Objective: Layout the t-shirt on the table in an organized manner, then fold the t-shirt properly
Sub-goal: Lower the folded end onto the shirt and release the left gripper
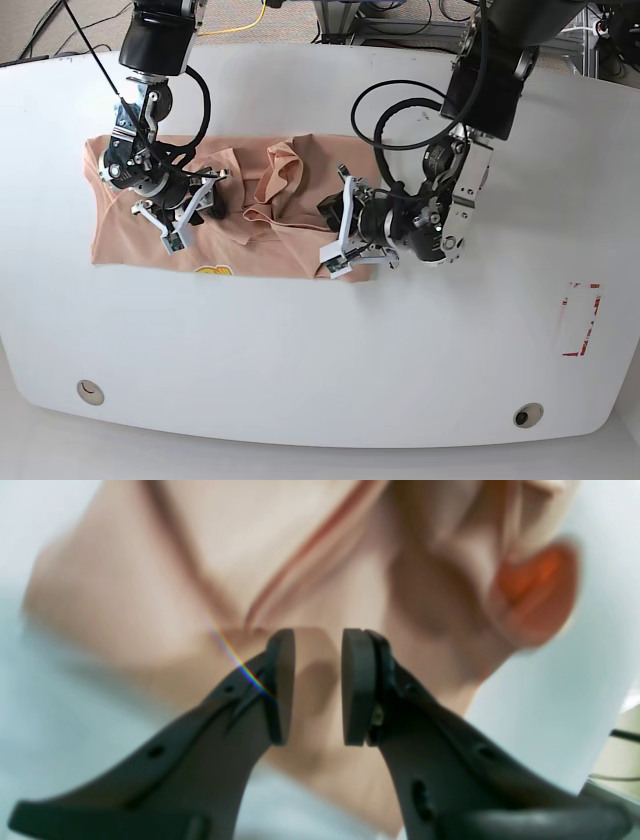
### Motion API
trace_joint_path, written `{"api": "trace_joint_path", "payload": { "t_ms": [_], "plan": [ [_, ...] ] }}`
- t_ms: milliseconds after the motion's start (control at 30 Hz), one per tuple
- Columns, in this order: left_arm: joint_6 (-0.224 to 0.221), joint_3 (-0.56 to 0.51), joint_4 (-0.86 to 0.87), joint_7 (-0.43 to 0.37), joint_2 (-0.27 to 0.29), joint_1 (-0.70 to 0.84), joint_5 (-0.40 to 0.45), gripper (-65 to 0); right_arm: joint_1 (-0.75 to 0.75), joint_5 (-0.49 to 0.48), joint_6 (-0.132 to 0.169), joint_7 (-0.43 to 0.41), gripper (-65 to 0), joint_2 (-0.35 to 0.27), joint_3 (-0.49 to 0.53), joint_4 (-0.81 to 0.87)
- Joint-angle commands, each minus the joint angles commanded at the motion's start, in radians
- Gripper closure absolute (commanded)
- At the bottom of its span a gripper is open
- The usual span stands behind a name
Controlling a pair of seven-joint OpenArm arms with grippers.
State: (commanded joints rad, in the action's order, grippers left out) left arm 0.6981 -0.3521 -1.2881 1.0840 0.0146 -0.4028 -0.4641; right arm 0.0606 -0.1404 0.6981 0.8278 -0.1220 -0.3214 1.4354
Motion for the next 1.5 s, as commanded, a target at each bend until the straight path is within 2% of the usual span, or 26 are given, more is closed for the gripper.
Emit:
{"api": "trace_joint_path", "payload": {
  "t_ms": [233,400,500,700,833,967,1067,1300,1433,1500],
  "plan": [
    [0.000,-0.002,0.163,-0.046,0.077,-0.106,0.000,-13.9,-0.005,0.000,0.000,0.000,-22.4,0.002,0.000,0.025],
    [0.000,-0.026,0.313,-0.153,0.129,-0.201,0.012,-13.9,-0.005,0.000,0.000,0.000,-22.4,0.002,0.000,0.026],
    [0.000,-0.060,0.353,-0.181,0.143,-0.241,0.037,-13.9,-0.005,0.000,0.000,0.000,-22.4,0.002,0.000,0.026],
    [0.000,-0.066,0.253,-0.178,0.143,-0.261,0.043,-13.9,-0.005,0.000,0.000,0.000,-22.4,0.002,0.000,0.026],
    [0.000,-0.061,0.103,-0.095,0.143,-0.241,0.043,-13.9,-0.005,0.000,0.000,0.000,-22.4,0.002,0.000,0.026],
    [0.000,-0.061,-0.020,-0.020,0.100,-0.193,0.043,-13.9,-0.005,0.000,0.000,0.000,-22.4,0.002,0.000,0.026],
    [0.000,-0.061,-0.101,0.009,0.041,-0.141,0.051,-13.9,-0.003,0.000,0.000,0.000,-22.4,0.002,0.000,0.026],
    [0.000,-0.061,-0.118,0.009,-0.075,-0.055,0.051,-13.3,-0.003,0.000,0.000,0.000,-22.4,0.002,0.000,0.026],
    [-0.001,-0.061,-0.117,0.002,-0.097,-0.031,0.051,-13.2,-0.003,0.000,0.000,0.000,-22.4,0.002,0.000,0.026],
    [-0.051,-0.064,-0.114,-0.017,-0.103,-0.015,0.052,-13.2,-0.003,0.000,0.000,0.000,-22.4,0.002,0.000,0.026]
  ]
}}
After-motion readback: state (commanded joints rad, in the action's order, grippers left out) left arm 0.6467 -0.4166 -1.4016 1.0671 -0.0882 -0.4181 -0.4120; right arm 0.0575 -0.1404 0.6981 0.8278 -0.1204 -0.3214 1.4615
